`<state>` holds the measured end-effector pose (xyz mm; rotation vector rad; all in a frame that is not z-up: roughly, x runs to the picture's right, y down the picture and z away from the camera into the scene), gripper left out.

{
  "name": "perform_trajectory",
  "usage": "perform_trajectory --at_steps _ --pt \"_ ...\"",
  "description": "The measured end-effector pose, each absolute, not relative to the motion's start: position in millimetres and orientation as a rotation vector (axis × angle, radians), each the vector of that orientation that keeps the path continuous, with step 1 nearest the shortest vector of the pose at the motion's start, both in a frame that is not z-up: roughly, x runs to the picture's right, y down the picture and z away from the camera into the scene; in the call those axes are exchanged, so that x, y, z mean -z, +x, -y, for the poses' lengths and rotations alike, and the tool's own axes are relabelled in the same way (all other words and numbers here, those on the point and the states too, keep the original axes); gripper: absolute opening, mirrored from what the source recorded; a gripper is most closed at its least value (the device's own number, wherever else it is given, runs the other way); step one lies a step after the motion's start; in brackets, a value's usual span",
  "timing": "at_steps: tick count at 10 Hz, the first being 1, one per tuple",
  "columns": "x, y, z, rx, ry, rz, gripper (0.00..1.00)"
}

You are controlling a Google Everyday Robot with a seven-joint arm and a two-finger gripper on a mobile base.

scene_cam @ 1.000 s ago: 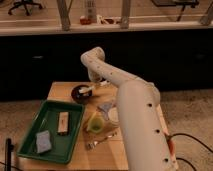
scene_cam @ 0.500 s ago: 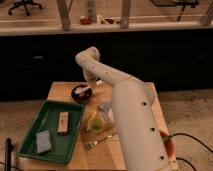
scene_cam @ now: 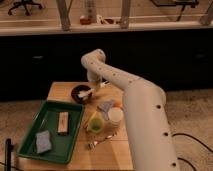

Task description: Wipe purple bowl with brush

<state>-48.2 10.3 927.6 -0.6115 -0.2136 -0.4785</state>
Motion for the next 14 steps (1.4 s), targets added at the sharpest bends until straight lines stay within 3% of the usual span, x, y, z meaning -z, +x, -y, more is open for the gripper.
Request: perform_trajectory --at_steps 3,9,14 --pt "-933 -22 -7 0.435 -0.620 0.183 0.00" --pt "-957 -42 15 0.428 -0.607 0.167 0.00" --pt "-940 -82 9 0.539 -0.581 0.225 0.00"
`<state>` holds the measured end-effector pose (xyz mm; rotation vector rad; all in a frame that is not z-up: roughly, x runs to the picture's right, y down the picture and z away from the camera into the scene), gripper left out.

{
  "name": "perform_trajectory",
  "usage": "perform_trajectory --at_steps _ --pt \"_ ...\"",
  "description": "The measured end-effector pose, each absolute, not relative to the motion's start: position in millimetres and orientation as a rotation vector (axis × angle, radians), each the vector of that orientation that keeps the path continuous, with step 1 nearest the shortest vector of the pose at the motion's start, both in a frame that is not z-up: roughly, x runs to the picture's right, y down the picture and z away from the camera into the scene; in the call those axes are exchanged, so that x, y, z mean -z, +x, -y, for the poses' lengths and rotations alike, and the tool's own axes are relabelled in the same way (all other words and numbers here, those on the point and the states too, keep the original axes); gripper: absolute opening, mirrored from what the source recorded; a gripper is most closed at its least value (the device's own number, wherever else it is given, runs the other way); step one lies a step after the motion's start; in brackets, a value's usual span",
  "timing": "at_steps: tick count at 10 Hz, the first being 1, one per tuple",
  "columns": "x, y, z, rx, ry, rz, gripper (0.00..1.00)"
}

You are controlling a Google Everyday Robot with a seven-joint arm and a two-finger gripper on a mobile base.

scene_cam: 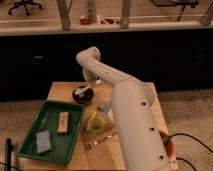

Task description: Wipe purple bowl with brush

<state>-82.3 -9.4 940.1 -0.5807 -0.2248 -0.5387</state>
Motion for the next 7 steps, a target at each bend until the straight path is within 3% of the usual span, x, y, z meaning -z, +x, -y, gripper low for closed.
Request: perform_trajectory --at_steps 7 --pt "-931 -25 3 0.469 -0.609 0.182 0.00"
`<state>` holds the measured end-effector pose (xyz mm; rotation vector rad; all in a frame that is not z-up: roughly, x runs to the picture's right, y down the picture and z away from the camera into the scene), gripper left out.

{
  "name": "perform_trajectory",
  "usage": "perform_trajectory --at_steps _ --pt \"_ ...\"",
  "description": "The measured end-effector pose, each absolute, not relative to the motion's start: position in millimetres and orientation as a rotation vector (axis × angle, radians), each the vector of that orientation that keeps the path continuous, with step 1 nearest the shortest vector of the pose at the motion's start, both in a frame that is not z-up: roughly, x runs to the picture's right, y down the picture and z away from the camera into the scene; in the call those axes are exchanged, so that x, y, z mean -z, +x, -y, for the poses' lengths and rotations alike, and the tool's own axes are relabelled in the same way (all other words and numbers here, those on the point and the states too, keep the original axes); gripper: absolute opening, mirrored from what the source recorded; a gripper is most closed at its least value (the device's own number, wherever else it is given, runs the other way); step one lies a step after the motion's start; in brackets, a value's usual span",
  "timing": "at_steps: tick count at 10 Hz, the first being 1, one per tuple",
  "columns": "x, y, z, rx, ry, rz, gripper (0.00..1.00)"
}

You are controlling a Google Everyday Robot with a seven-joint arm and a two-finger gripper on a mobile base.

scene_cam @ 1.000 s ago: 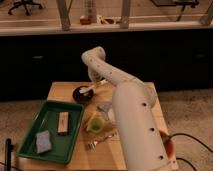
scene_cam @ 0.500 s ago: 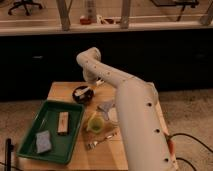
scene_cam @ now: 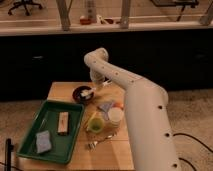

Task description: Wipe purple bowl with brush

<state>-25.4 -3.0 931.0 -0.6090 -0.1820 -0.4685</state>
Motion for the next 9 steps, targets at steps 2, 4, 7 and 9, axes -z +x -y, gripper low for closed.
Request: perform_trajectory --at_steps 2,4,7,9 --pt "-937 -19 10 0.450 -0.615 0.160 0.00" --pt "-943 -33 17 0.469 -0.611 0.164 0.00" --pt "-942 -70 16 0.537 -0.604 0.190 0.00" --pt "-935 -85 13 0.579 -0.589 0.216 0.00"
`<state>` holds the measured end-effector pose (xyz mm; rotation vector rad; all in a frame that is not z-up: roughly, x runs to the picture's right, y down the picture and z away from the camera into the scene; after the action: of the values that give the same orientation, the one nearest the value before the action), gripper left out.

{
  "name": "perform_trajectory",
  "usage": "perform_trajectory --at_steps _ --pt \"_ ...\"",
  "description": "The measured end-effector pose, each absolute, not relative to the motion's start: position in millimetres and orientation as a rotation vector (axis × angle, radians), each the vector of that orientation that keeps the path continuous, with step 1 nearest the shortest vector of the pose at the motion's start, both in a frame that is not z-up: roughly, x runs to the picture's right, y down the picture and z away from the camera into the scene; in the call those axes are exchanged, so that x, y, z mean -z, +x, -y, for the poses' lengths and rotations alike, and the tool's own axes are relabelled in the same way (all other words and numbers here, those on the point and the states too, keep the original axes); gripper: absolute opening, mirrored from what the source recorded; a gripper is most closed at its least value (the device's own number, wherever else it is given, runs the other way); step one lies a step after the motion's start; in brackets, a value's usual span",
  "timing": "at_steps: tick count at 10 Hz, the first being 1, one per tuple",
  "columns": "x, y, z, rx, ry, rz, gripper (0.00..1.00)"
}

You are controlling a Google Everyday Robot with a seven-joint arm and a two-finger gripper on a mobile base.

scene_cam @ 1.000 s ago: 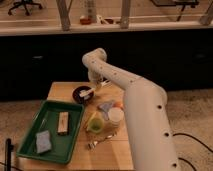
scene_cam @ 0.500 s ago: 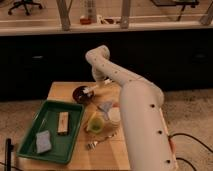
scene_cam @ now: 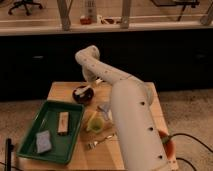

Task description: Wipe purple bowl with brush

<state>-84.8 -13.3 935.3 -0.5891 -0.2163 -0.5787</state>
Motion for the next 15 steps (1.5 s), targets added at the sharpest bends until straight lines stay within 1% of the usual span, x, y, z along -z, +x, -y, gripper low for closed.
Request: perform_trajectory --at_steps 2,5,7,10,15 --pt "-927 -88 4 0.599 -0.588 0.238 0.00" --pt "-923 -62 -5 0.573 -0.601 0.223 0.00" --pt "-924 -38 -3 0.532 -0.604 0.197 0.00" --pt "-933 -27 5 0.495 -0.607 0.172 0.00" --pt "-939 -52 12 0.538 -0.601 0.188 0.00"
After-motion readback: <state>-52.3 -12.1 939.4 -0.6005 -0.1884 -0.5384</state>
